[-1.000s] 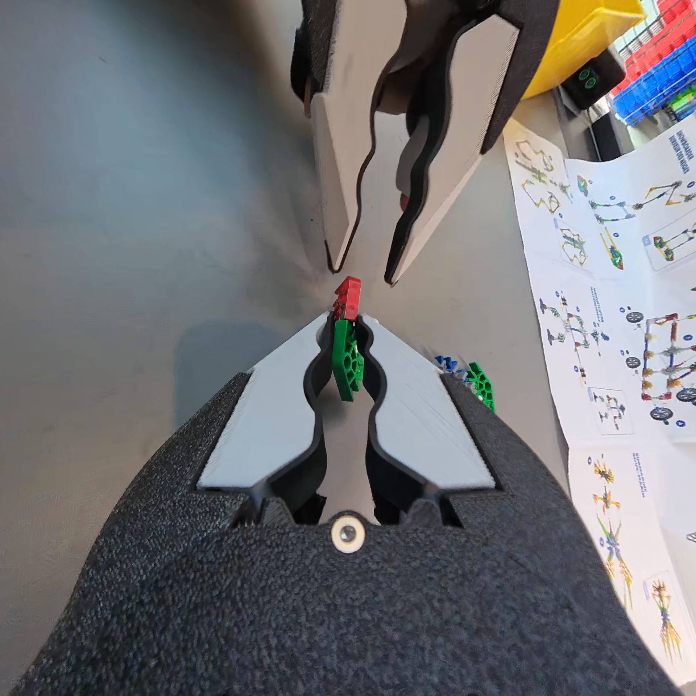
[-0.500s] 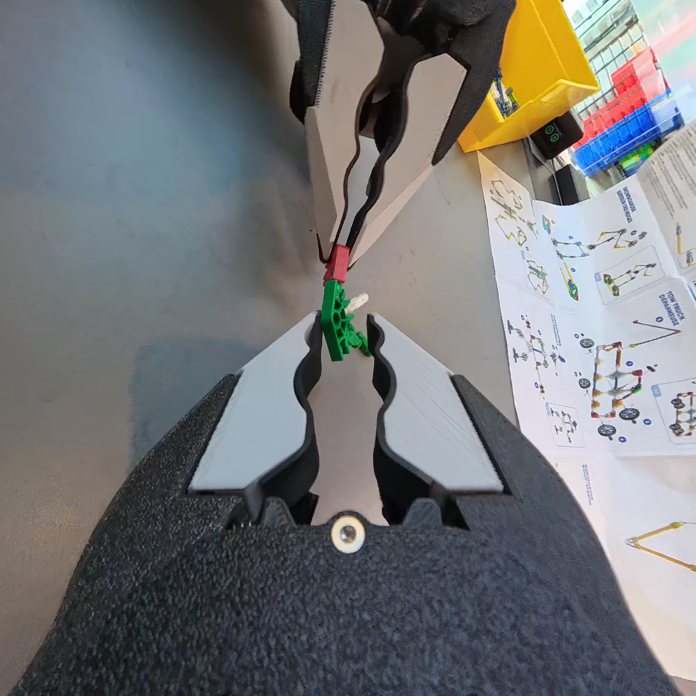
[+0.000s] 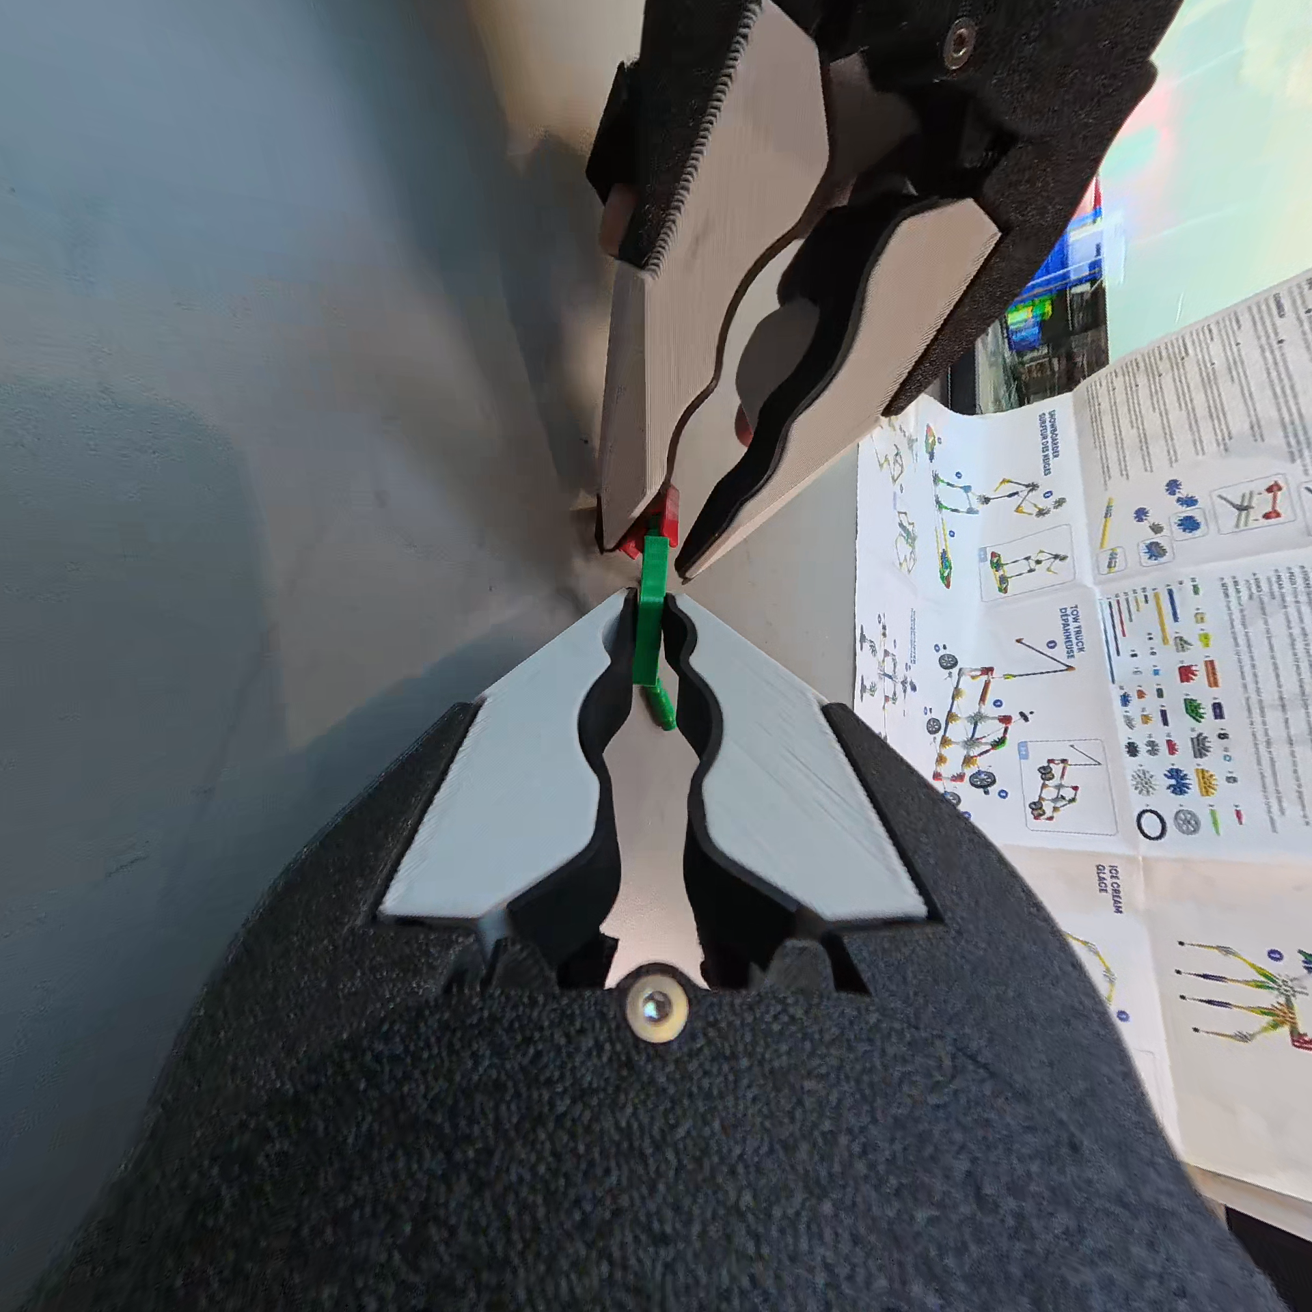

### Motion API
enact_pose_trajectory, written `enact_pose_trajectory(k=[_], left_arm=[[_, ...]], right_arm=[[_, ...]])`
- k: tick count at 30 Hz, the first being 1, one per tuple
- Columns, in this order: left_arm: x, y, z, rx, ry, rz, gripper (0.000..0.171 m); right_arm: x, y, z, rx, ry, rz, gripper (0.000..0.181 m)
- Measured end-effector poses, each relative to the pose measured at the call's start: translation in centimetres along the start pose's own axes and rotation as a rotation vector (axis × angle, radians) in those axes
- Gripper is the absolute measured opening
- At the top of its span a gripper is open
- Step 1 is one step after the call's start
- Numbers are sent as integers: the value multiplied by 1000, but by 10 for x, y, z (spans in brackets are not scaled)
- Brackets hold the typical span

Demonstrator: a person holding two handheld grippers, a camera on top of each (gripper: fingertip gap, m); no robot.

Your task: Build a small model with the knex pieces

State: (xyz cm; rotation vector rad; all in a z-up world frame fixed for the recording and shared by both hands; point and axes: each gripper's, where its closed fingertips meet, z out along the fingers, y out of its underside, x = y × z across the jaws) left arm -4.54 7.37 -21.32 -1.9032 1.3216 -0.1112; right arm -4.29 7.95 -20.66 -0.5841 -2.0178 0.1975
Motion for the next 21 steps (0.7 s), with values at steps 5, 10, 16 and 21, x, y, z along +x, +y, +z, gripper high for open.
enact_pose_trajectory(k=[5,10,16,21], left_arm=[[3,3,0,-58,-48,98,10],[8,5,1,-83,-27,121,5],[10,6,1,-89,11,85,5],[11,6,1,-76,57,49,6]], right_arm=[[-2,-4,3,-73,-10,-4,5],[-11,-7,2,-154,-124,-56,8],[-15,-8,2,-212,-216,-90,10],[-17,-8,2,-228,-309,-68,12]])
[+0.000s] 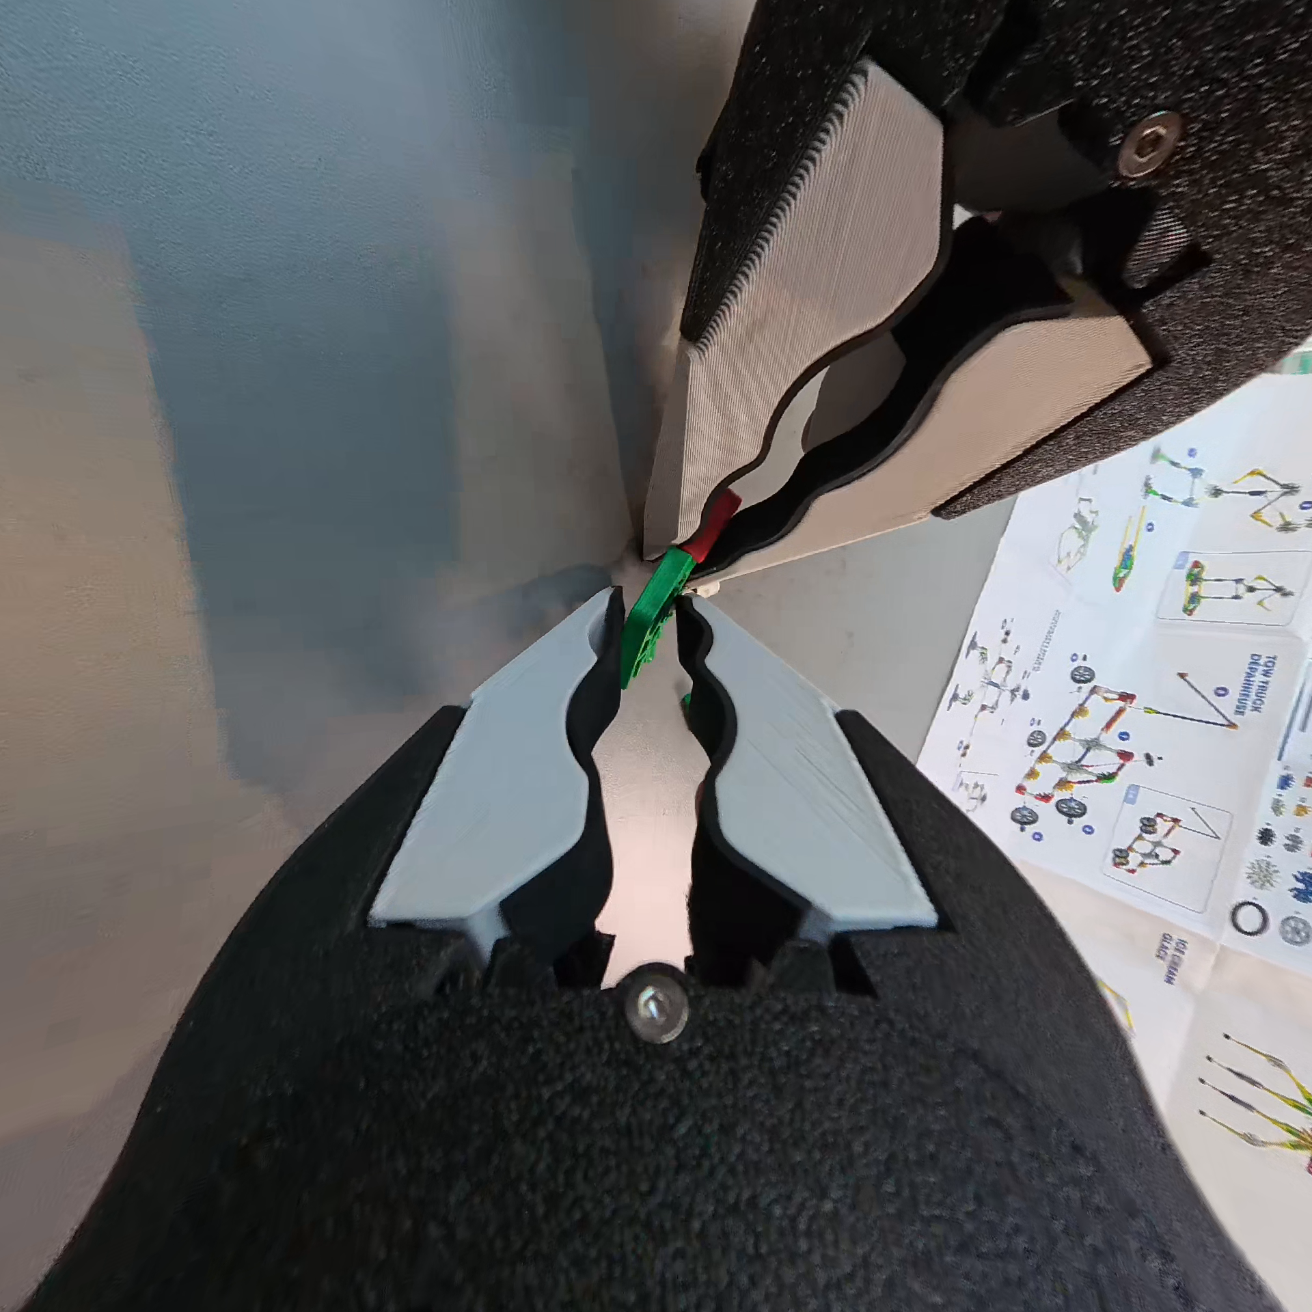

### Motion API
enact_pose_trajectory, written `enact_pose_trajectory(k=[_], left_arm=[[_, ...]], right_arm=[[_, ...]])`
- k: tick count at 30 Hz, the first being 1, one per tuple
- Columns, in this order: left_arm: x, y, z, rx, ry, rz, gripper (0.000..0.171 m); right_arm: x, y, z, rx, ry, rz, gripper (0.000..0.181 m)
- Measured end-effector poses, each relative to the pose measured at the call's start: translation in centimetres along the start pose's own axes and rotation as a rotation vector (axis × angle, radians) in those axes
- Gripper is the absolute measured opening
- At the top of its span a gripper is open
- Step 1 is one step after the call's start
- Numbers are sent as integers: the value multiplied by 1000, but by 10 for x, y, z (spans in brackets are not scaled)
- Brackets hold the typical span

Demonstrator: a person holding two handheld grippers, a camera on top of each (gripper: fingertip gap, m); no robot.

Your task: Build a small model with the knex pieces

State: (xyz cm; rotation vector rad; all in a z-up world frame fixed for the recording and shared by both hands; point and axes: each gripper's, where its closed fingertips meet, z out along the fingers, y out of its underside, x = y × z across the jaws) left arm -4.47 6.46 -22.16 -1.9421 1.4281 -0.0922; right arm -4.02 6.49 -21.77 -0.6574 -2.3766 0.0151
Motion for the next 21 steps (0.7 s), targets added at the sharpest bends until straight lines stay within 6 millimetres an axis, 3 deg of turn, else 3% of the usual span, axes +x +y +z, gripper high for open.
enact_pose_trajectory(k=[6,10,13,21], left_arm=[[1,0,1,8,34,-42,6],[0,0,0,13,42,-55,5],[1,0,0,24,62,-62,6],[3,-1,1,10,57,-54,6]], right_arm=[[0,0,-1,96,-79,85,16],[5,-1,-6,171,173,9,11],[3,-2,-8,164,250,-3,8],[-2,-3,-7,141,95,43,8]])
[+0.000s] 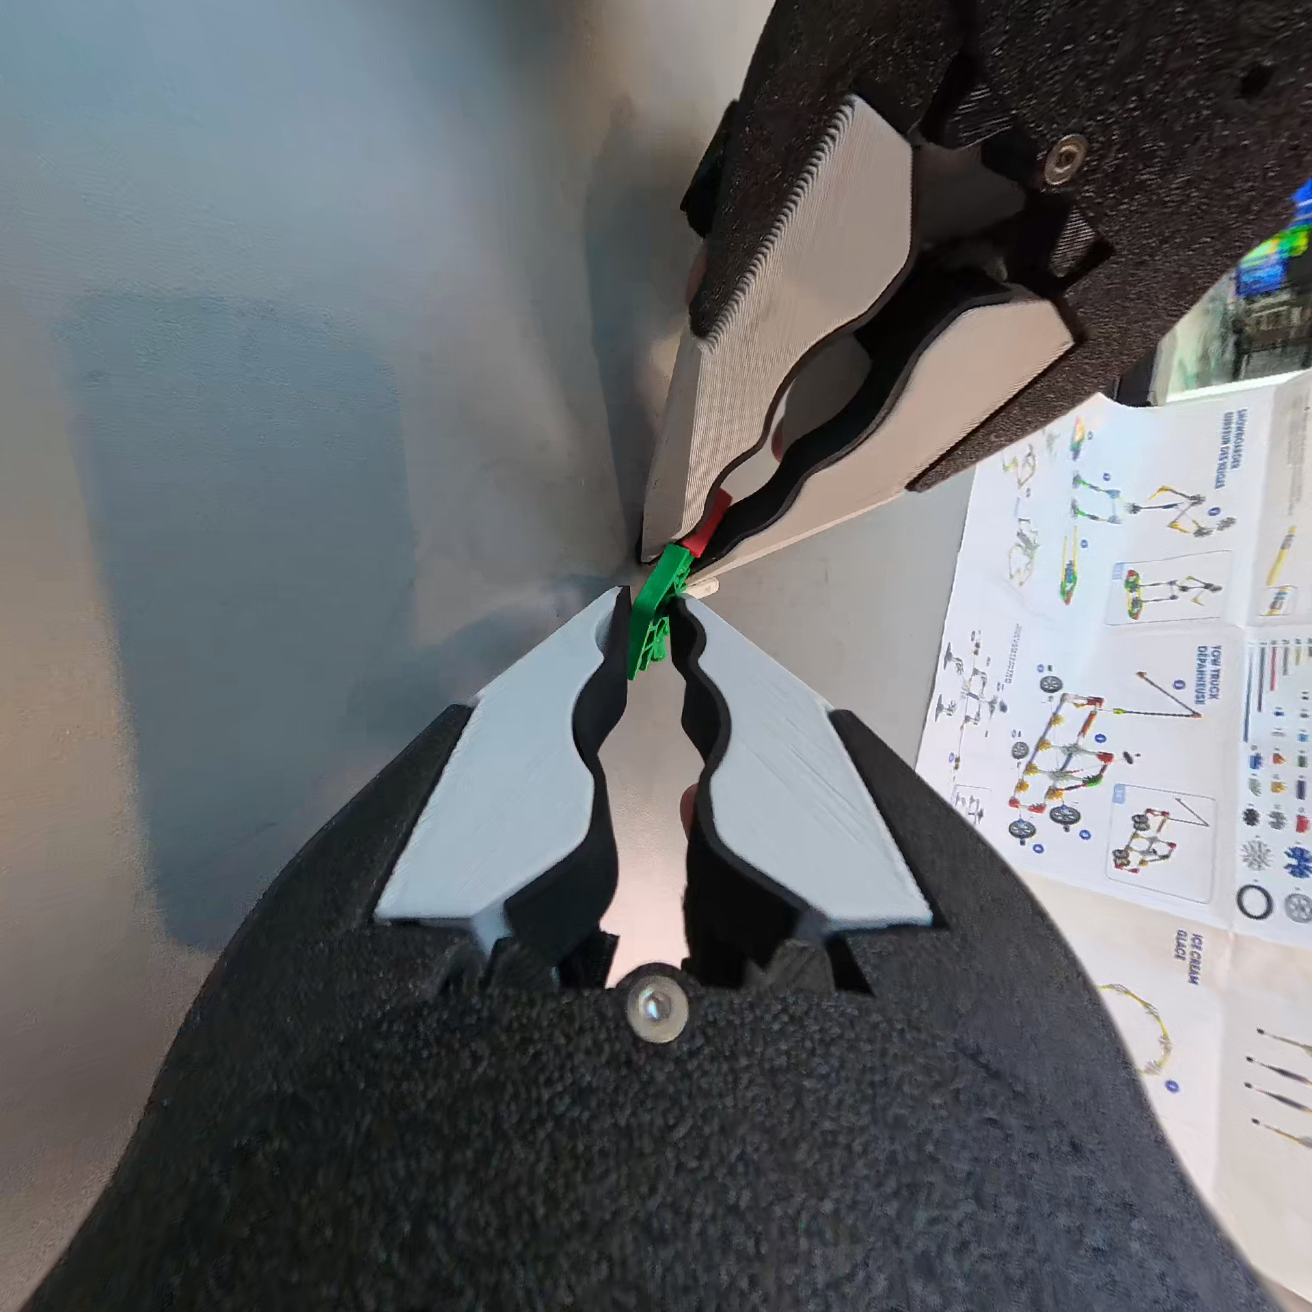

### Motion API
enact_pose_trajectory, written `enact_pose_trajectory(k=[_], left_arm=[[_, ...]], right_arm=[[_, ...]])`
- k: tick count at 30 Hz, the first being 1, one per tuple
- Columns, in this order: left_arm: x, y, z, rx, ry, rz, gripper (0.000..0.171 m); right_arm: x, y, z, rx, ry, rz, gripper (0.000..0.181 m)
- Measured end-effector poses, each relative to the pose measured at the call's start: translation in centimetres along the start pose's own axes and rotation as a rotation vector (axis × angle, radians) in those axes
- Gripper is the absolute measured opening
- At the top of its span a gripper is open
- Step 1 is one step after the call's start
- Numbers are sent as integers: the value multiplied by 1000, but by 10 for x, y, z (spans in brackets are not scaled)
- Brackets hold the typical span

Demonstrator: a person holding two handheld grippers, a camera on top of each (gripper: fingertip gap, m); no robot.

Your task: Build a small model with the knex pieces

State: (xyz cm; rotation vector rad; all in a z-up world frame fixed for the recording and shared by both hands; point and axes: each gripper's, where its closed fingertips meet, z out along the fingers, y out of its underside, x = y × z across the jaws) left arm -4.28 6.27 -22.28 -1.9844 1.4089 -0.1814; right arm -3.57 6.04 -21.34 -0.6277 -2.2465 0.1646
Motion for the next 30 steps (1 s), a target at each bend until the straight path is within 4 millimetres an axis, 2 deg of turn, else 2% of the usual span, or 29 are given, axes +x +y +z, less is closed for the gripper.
enact_pose_trajectory(k=[5,9,11,14,18,24,27,30], left_arm=[[0,1,0,-16,-56,72,6],[0,0,-2,-21,-201,170,5],[0,0,-3,-27,-295,235,6],[-1,-2,-8,-5,-345,220,8],[-5,-2,-9,20,-317,159,5],[-2,-3,-10,118,-206,59,5],[-1,-2,-8,100,-204,46,6],[0,-5,-7,77,-283,146,9]], right_arm=[[-2,1,1,-56,-106,-37,8],[-3,2,0,-93,-110,-92,8],[-1,4,2,-79,-85,-72,9],[2,6,1,-55,-40,29,8],[11,4,-1,0,33,132,7],[9,1,-4,80,168,61,6],[5,4,-1,54,133,61,6],[4,5,1,-2,86,78,6]])
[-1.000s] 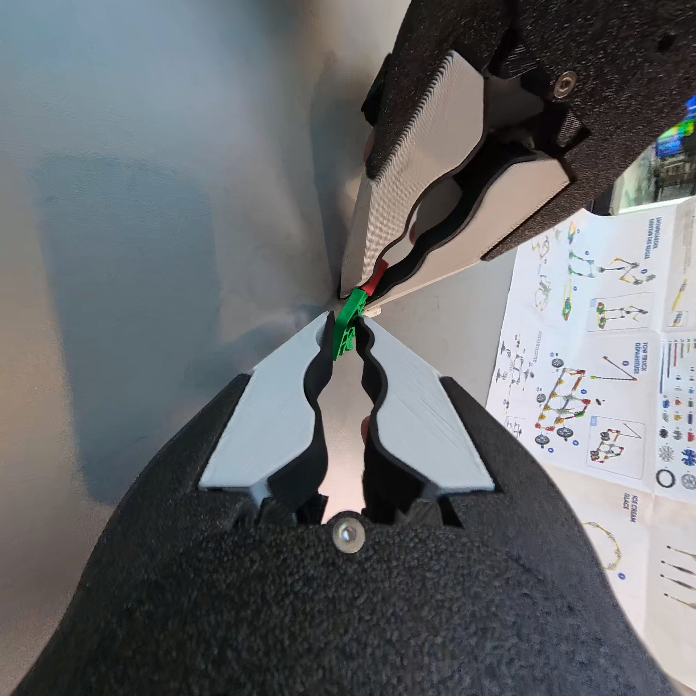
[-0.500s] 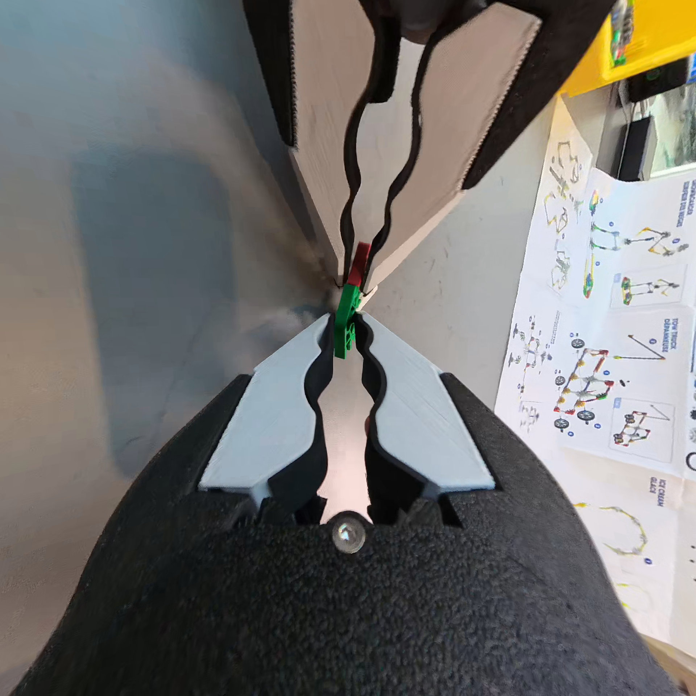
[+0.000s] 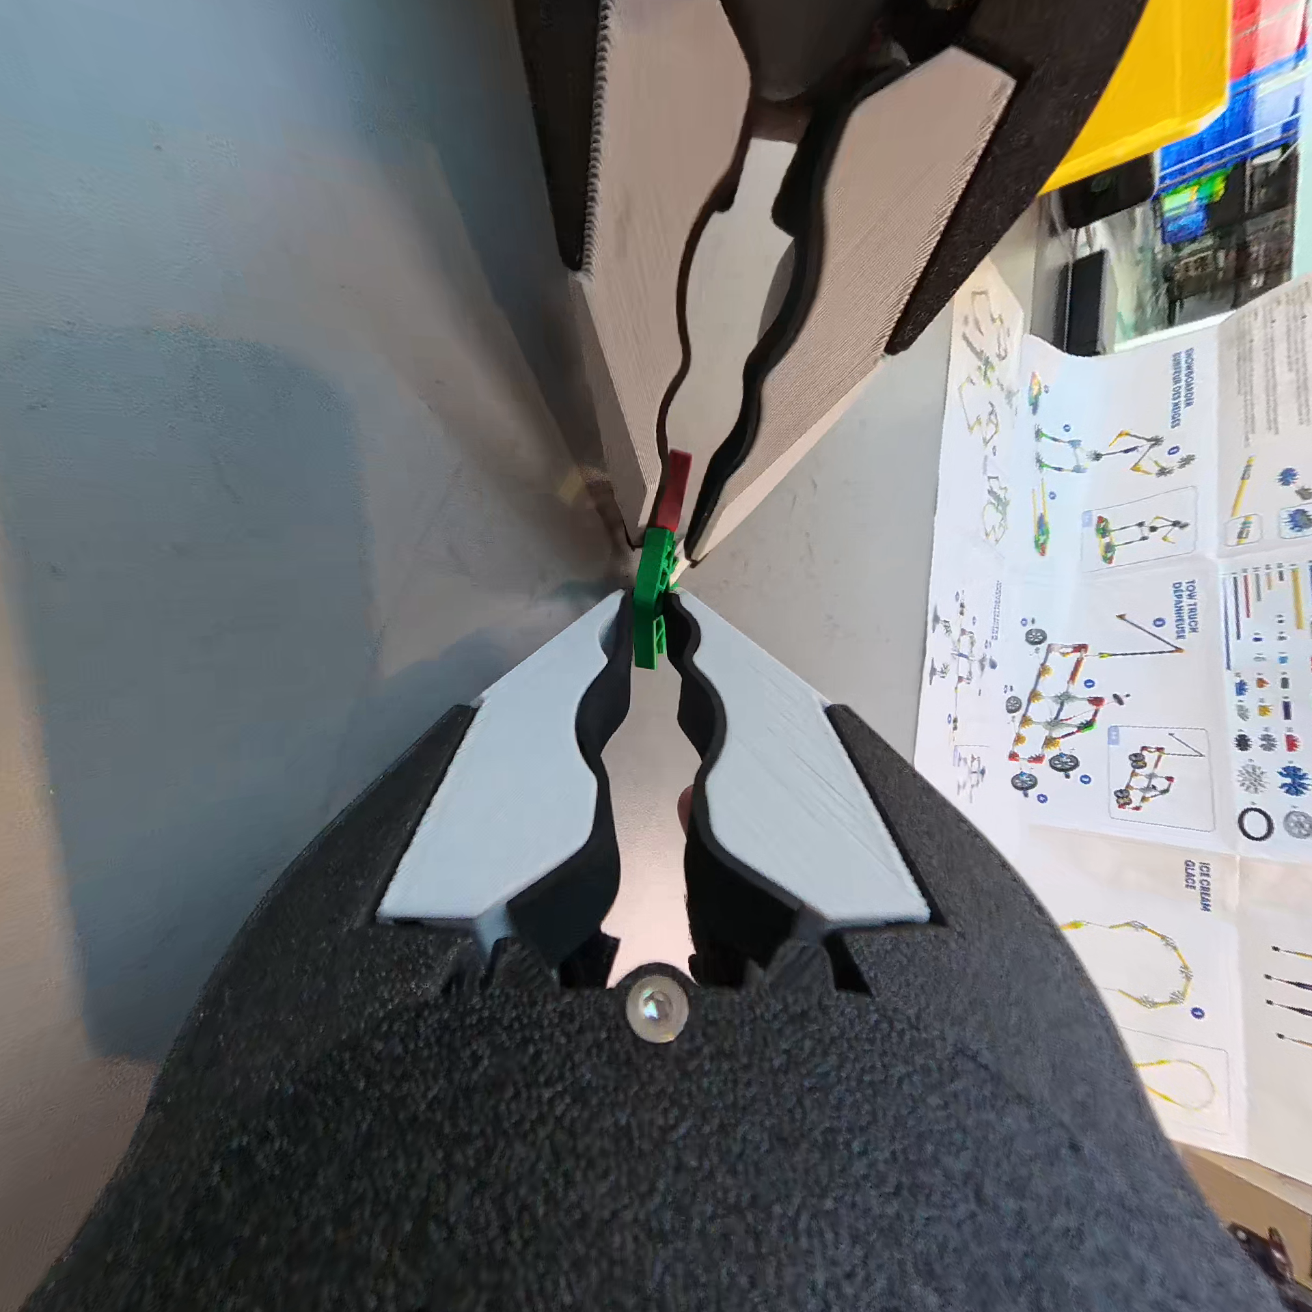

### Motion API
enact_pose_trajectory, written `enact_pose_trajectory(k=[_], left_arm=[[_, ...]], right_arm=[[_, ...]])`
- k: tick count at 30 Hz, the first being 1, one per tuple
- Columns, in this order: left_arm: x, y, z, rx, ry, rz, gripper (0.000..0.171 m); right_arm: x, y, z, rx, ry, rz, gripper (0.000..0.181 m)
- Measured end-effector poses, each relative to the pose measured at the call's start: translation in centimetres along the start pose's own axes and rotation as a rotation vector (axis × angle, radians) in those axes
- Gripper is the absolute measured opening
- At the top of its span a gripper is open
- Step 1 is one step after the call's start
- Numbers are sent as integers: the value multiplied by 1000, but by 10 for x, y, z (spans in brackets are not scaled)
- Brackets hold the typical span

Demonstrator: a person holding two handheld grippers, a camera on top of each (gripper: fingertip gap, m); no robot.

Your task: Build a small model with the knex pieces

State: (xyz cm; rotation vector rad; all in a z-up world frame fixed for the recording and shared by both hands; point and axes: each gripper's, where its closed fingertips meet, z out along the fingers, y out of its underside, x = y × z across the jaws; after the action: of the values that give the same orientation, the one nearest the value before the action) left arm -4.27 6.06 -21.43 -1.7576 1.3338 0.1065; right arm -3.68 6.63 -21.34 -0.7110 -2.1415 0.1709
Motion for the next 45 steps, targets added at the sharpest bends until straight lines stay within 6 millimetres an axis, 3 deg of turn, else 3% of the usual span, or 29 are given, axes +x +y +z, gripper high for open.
enact_pose_trajectory(k=[6,12,20,22,29,36,39,43,45], left_arm=[[3,3,0,-42,-1,59,6],[6,4,0,-7,93,-68,6],[10,3,-2,3,330,-469,6],[11,3,-3,-3,403,-606,6],[10,1,-5,-35,561,-771,6],[9,-1,-6,-21,678,-856,6],[20,-8,-8,-29,793,-873,3],[18,-8,-9,-22,780,-861,3],[13,-6,-8,-16,760,-878,4]], right_arm=[[-3,-1,2,-50,-61,-32,7],[-6,-3,3,-77,-194,-135,8],[-8,-4,3,-65,-422,-111,10],[-8,-5,3,-59,-483,-84,10],[-7,-6,0,-13,-701,81,11],[-6,-7,-2,19,-867,221,11],[-16,-10,-5,39,-936,242,10],[-14,-10,-7,61,-941,321,11],[-15,-13,-6,82,-976,430,0]])
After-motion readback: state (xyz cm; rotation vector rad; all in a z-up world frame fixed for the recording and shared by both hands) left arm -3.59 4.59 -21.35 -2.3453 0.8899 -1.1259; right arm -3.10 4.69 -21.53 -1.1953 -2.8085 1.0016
